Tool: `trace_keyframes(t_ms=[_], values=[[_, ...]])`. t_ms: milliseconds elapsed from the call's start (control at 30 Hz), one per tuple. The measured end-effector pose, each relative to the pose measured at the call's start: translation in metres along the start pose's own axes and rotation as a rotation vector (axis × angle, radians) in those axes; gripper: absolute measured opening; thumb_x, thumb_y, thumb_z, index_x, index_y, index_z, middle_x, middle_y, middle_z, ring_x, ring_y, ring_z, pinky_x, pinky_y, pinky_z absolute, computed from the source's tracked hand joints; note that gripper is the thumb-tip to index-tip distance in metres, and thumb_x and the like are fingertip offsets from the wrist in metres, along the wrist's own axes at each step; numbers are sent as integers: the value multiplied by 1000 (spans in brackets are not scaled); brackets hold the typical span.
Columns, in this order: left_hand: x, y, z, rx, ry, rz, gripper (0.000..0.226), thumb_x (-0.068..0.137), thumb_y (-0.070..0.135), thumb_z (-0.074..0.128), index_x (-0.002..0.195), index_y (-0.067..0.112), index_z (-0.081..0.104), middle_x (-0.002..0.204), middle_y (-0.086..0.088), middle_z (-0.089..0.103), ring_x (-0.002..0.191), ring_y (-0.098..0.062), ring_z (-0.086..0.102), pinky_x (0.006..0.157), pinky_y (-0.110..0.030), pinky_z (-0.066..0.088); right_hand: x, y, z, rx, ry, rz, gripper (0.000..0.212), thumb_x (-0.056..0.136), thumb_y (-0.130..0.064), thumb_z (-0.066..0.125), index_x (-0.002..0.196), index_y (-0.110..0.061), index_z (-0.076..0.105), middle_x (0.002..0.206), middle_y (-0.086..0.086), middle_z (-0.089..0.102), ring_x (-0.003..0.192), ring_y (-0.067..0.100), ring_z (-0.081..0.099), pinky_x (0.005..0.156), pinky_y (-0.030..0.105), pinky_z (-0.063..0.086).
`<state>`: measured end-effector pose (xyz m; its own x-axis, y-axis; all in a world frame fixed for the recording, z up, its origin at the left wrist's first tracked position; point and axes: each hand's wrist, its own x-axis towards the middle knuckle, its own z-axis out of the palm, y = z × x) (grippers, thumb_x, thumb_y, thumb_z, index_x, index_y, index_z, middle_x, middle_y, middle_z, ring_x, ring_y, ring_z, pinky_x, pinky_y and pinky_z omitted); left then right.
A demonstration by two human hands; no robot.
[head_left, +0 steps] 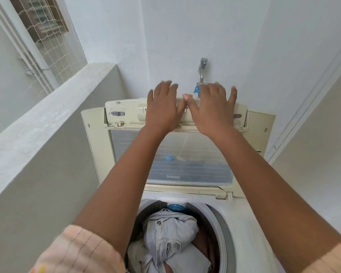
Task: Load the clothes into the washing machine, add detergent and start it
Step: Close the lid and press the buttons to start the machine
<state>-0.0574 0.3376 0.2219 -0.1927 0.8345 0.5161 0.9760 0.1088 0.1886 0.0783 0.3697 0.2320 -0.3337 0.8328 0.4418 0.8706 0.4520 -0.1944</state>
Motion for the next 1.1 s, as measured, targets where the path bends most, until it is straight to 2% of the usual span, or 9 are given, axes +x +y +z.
trace_keyframes(t_ms=[67, 167, 267, 400, 533, 600, 733, 1000, 1100], values=[[0, 1, 2, 120, -68, -36, 73, 93, 55, 10, 120, 10, 60, 123, -10, 63, 120, -31, 53, 111, -46, 27, -1, 2, 5, -20, -49, -18, 60, 102, -54, 21, 127, -13, 55, 129, 10, 59, 126, 30, 48, 114, 54, 19], [-2, 8, -5, 134, 14, -75, 55, 101, 47, 26, 96, 10, 66, 96, -8, 69, 99, -30, 59, 95, -41, 36, -13, 5, 3, -39, 28, -78, 50, 103, -48, 27, 120, -12, 57, 114, 10, 63, 107, 31, 55, 100, 46, 32], [-9, 11, -17, 117, 34, -72, 55, 98, 49, 28, 78, 13, 63, 73, -3, 61, 78, -27, 55, 80, -38, 35, -25, 6, -10, -9, 70, -120, 43, 102, -45, 30, 115, -13, 56, 105, 8, 65, 99, 30, 56, 89, 43, 34], [-28, 11, -32, 88, 50, -38, 58, 96, 53, 30, 67, 11, 60, 54, 0, 49, 62, -26, 50, 69, -34, 32, -43, 6, -27, 6, 82, -175, 41, 101, -48, 33, 113, -16, 54, 100, 6, 67, 93, 32, 57, 83, 43, 32], [-47, 15, -48, 94, 43, -51, 63, 93, 55, 32, 62, 9, 60, 51, -2, 48, 56, -27, 51, 54, -30, 28, -65, 3, -43, 1, 61, -199, 40, 100, -49, 33, 114, -17, 53, 102, 7, 68, 93, 32, 57, 80, 42, 29], [-59, 17, -56, 122, 32, -70, 62, 93, 57, 31, 57, 11, 53, 49, -2, 43, 51, -25, 44, 48, -28, 22, -79, 1, -51, -2, 28, -196, 42, 101, -50, 32, 118, -18, 55, 104, 6, 68, 96, 33, 57, 83, 43, 31], [-86, 23, -72, 160, 5, -43, 62, 93, 59, 29, 52, 14, 39, 48, -1, 37, 44, -19, 31, 47, -26, 19, -108, -4, -68, -31, -71, -153, 43, 101, -52, 31, 115, -20, 56, 104, 3, 67, 98, 31, 55, 84, 45, 31], [-165, 27, -100, 145, -91, 86, 66, 93, 69, 26, 53, 18, 38, 47, 2, 36, 42, -16, 33, 45, -25, 19, -185, -11, -94, 52, -324, -88, 44, 100, -54, 33, 126, -25, 54, 122, 0, 62, 117, 29, 46, 96, 51, 32], [-217, 26, -99, 126, -65, 190, 64, 90, 70, 21, 56, 20, 44, 48, 2, 39, 44, -21, 42, 44, -25, 14, -232, -13, -96, 104, -365, -87, 38, 97, -54, 42, 119, -27, 57, 119, -2, 62, 116, 26, 45, 96, 48, 32]])
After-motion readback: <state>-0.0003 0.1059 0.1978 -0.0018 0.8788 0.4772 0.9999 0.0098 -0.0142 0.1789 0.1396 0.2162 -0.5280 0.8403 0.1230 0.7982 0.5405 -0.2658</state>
